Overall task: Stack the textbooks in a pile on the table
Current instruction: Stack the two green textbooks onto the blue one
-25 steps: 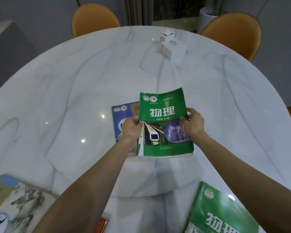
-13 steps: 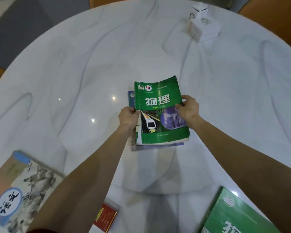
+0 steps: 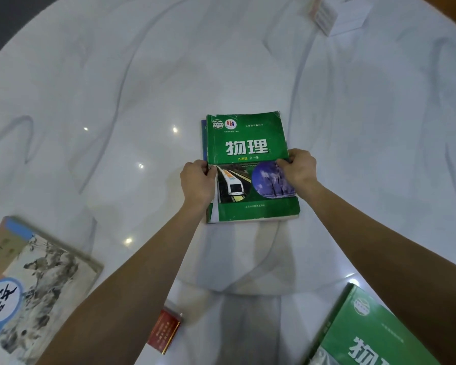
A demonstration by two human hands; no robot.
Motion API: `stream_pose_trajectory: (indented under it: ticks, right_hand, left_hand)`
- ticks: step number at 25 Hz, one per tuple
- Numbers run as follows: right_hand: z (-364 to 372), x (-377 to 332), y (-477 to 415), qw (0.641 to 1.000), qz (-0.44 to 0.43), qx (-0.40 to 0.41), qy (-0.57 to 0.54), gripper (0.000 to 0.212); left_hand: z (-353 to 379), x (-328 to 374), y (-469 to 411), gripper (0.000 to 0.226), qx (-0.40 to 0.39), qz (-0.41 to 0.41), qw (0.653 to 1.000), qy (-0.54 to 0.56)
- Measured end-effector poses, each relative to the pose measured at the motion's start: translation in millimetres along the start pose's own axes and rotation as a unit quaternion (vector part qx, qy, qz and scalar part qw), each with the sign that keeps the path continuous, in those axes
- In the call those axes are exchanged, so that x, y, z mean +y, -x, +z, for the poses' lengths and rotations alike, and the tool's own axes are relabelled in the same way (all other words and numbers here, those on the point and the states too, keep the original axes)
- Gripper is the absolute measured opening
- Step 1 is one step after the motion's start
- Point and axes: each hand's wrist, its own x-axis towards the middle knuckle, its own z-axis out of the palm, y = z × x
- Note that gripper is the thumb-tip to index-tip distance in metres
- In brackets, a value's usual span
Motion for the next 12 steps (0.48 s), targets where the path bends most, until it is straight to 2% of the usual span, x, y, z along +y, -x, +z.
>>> stream_pose_trajectory:
  ticks: [7, 12]
  right_hand:
    - [7, -7, -8, 0.997, 0.005, -0.015, 0.072, 0.026]
    - [9, -8, -13, 0.997, 0.012, -0.011, 0.075, 0.026]
  left_hand:
    - [2, -9, -1, 0.023, 0.006, 0.002, 0.999, -0.036]
    - [5, -9, -3, 0.023, 0.011, -0.005, 0.999, -0.04]
